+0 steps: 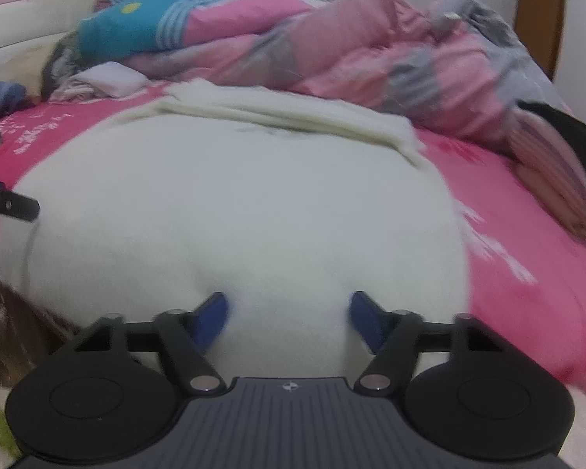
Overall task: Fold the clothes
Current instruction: 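Move the left gripper to the sweater hem and close on it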
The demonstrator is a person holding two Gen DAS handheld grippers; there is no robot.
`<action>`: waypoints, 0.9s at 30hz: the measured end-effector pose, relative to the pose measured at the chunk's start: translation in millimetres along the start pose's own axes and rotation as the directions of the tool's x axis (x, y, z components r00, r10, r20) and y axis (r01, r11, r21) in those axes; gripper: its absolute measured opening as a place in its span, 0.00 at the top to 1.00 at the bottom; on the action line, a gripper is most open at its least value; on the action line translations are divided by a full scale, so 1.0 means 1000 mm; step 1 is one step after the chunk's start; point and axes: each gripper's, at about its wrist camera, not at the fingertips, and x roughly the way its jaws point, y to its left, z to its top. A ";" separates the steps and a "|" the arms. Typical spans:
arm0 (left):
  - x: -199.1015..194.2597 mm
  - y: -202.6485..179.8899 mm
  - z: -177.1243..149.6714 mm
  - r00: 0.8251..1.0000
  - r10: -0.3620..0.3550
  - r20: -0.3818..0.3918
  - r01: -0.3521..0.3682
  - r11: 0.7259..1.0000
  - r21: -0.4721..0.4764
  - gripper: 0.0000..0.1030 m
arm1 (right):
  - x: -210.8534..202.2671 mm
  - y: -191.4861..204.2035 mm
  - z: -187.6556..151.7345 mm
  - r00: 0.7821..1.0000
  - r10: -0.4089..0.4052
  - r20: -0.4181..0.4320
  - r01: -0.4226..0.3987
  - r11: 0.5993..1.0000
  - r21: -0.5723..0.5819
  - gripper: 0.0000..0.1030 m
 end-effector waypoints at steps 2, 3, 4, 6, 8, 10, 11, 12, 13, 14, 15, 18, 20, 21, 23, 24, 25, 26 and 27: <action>-0.001 0.002 0.000 1.000 0.003 0.005 -0.003 1.000 -0.003 0.44 | -0.009 -0.008 -0.002 0.999 -0.029 -0.023 0.029 0.999 0.019 0.57; -0.002 0.002 0.000 1.000 0.001 0.015 -0.001 1.000 -0.004 0.44 | -0.012 -0.011 -0.001 0.999 -0.046 -0.027 0.046 0.999 0.020 0.61; -0.004 0.002 0.001 1.000 -0.001 0.025 0.001 1.000 -0.005 0.46 | -0.015 -0.013 0.003 0.998 -0.056 -0.016 0.056 0.998 0.020 0.61; -0.004 0.001 0.003 0.999 -0.006 0.039 0.006 1.000 -0.002 0.47 | -0.017 -0.015 0.013 0.999 -0.041 0.018 0.040 0.999 0.036 0.61; -0.003 -0.001 0.007 0.999 -0.012 0.048 0.012 1.000 0.004 0.49 | -0.011 -0.012 0.027 0.998 0.003 0.057 -0.007 0.998 0.061 0.63; 0.001 -0.004 0.010 0.999 -0.015 0.047 0.015 1.000 0.007 0.50 | 0.001 -0.008 0.038 0.996 0.038 0.076 -0.044 0.996 0.076 0.66; 0.003 -0.004 0.010 0.999 -0.014 0.043 0.013 1.000 0.010 0.50 | 0.009 -0.007 0.041 0.995 0.054 0.078 -0.061 0.995 0.084 0.68; 0.005 -0.004 0.010 0.999 -0.012 0.040 0.012 1.000 0.013 0.50 | 0.016 -0.006 0.045 0.994 0.070 0.080 -0.078 0.993 0.093 0.70; 0.008 -0.005 0.010 0.999 -0.011 0.037 0.010 1.000 0.016 0.51 | 0.022 -0.007 0.046 0.995 0.074 0.074 -0.081 0.991 0.103 0.71; 0.010 -0.005 0.010 0.999 -0.011 0.033 0.010 1.000 0.019 0.51 | 0.027 -0.012 0.045 0.995 0.071 0.065 -0.078 0.989 0.122 0.71; 0.012 -0.004 0.009 0.999 -0.014 0.031 0.013 1.000 0.020 0.51 | 0.032 -0.018 0.043 0.996 0.067 0.055 -0.075 0.987 0.141 0.73; 0.013 -0.003 0.007 0.999 -0.020 0.033 0.019 0.999 0.035 0.51 | 0.031 -0.050 0.032 0.998 0.058 0.037 -0.065 0.970 0.233 0.82; 0.013 -0.003 0.007 0.999 -0.026 0.035 0.024 0.999 0.043 0.50 | 0.023 -0.070 0.025 0.999 0.033 0.021 -0.038 0.957 0.286 0.84; 0.014 -0.002 0.006 0.999 -0.030 0.036 0.028 0.999 0.046 0.50 | 0.019 -0.078 0.021 1.000 0.014 0.010 -0.017 0.952 0.305 0.87; 0.014 -0.001 0.005 0.999 -0.037 0.037 0.035 0.998 0.051 0.50 | 0.011 -0.087 0.018 1.000 -0.026 -0.009 0.028 0.945 0.325 0.87; 0.014 -0.001 0.006 0.999 -0.041 0.035 0.039 0.998 0.050 0.50 | 0.007 -0.092 0.017 0.999 -0.046 -0.019 0.050 0.941 0.333 0.87; 0.014 0.000 0.006 0.998 -0.044 0.034 0.043 0.998 0.049 0.50 | 0.003 -0.091 0.018 0.997 -0.068 -0.021 0.071 0.943 0.326 0.87; 0.014 0.001 0.006 0.998 -0.048 0.033 0.046 0.998 0.048 0.50 | 0.001 -0.090 0.020 0.997 -0.078 -0.014 0.079 0.943 0.323 0.86; 0.013 0.001 0.006 0.998 -0.051 0.030 0.049 0.998 0.048 0.50 | -0.001 -0.085 0.025 0.998 -0.067 0.002 0.063 0.945 0.320 0.86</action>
